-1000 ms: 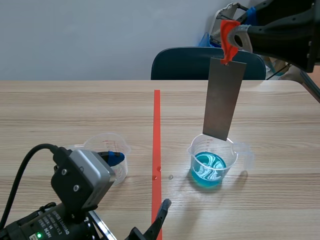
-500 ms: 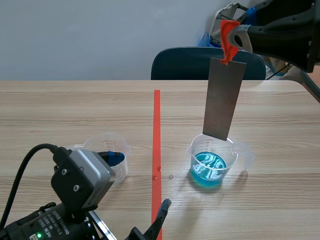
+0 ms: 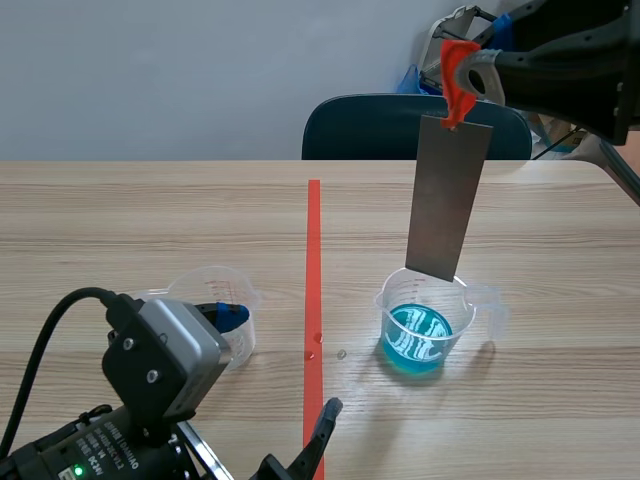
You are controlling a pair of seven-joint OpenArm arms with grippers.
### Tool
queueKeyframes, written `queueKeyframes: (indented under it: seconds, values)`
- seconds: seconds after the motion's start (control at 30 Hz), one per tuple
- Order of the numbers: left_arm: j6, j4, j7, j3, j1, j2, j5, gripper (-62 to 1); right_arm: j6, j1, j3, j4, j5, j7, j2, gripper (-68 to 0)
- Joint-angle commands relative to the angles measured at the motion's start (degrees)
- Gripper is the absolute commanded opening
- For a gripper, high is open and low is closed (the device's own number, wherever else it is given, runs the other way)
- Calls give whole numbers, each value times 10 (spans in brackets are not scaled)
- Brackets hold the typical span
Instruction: Do the redox reaction experiment
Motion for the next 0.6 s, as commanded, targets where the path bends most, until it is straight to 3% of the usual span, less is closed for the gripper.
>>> queueKeyframes:
  seconds: [0.0,0.57]
  values:
    - [-1,10,-8,-1,0,3,-2,14,4,7,12,8,6,9,0,-667]
    - [-1,10,-8,-3,-3,22,-2,14,4,7,12,8,6,9,0,-667]
